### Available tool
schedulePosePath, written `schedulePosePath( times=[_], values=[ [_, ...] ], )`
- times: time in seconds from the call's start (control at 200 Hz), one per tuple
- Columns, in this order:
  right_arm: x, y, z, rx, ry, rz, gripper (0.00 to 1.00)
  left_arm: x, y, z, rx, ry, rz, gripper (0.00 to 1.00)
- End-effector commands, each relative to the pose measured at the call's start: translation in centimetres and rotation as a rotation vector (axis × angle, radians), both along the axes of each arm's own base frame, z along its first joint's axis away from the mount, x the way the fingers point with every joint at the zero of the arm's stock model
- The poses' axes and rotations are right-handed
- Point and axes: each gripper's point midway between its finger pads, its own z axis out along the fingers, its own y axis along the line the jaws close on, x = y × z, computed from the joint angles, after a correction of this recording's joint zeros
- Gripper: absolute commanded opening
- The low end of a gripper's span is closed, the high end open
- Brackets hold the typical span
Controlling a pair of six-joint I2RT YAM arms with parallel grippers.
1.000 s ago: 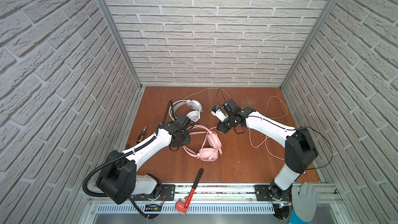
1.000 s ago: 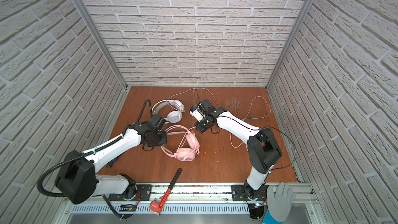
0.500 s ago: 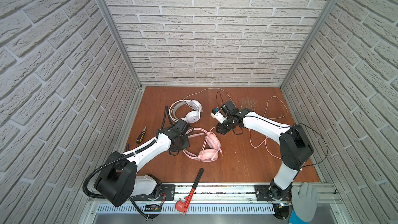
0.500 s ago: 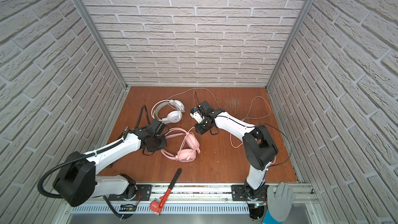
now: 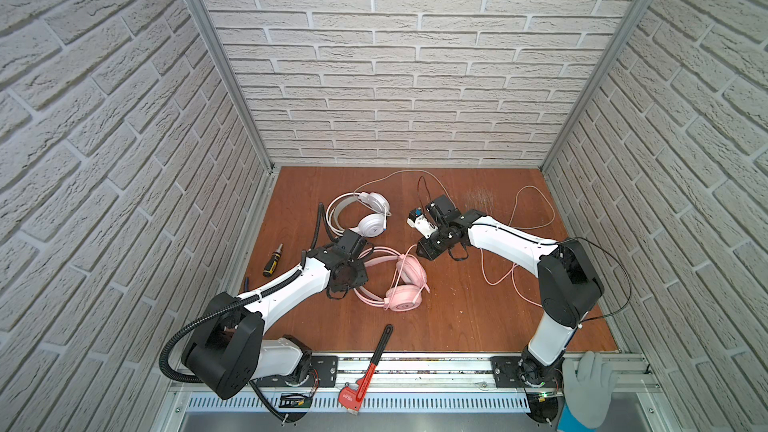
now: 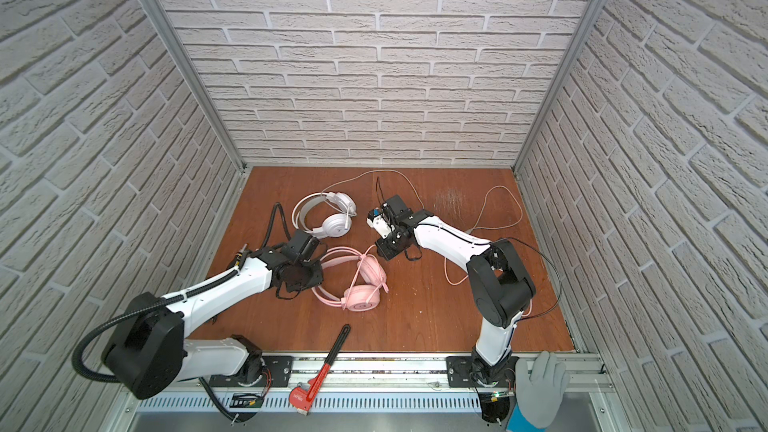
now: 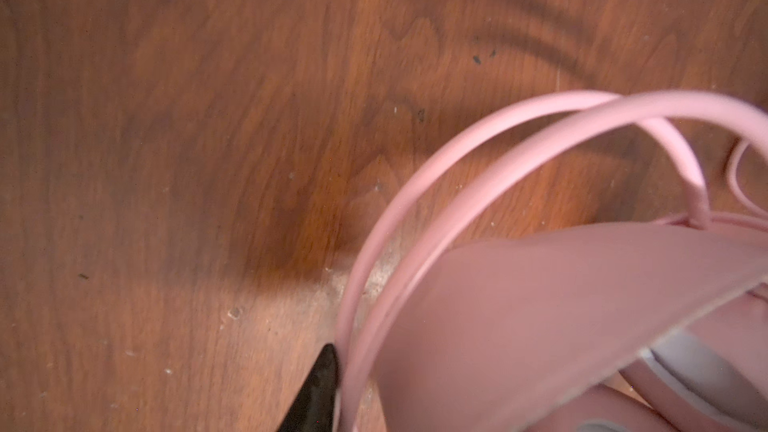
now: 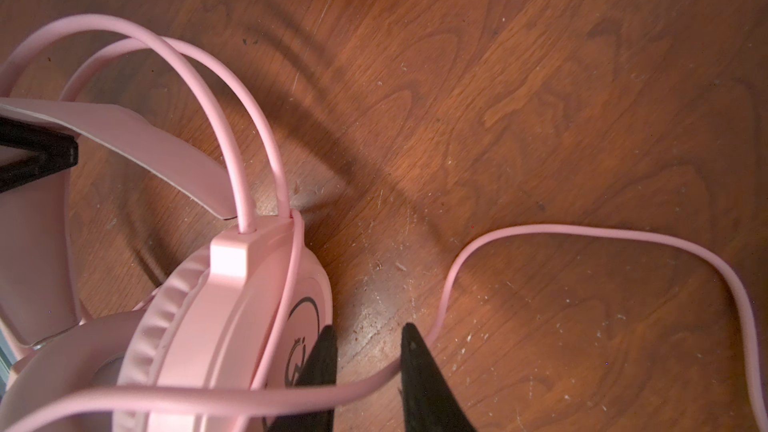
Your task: Wrap the headphones
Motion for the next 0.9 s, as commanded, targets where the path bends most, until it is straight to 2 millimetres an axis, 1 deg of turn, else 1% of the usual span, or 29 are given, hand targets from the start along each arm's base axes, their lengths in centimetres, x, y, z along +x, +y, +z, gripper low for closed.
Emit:
schedulePosePath(
  times=[0.0, 0.135, 0.23, 0.325, 0.51, 0.67, 0.895],
  values=[
    [0.0, 0.0, -0.5, 0.014, 0.008, -0.006, 0.29, -0.2, 0.0, -0.3, -0.006, -0.007, -0.004, 0.35],
    [0.0, 0.1, -0.4, 0.018, 0.007, -0.003, 0.29, -0.6, 0.2, -0.7, 0.004, 0.006, -0.011, 0.41],
    [0.0, 0.1, -0.4, 0.019, 0.005, -0.002, 0.29, -0.7, 0.2, -1.0, 0.012, 0.014, -0.021, 0.44],
    [0.0, 0.2, -0.4, 0.023, 0.007, 0.0, 0.29, -0.8, 0.3, -1.5, 0.019, 0.031, -0.026, 0.5],
    [-0.1, 0.2, -0.3, 0.025, 0.007, 0.001, 0.29, -1.0, 0.2, -2.2, 0.029, 0.054, -0.04, 0.59],
    [-0.1, 0.3, -0.4, 0.025, 0.013, 0.003, 0.29, -1.1, 0.8, -2.2, 0.072, 0.063, -0.061, 0.67],
    [-0.2, 0.4, -0.5, 0.031, 0.018, 0.004, 0.29, 0.0, 0.9, -2.0, 0.099, 0.058, -0.112, 0.68]
  ],
)
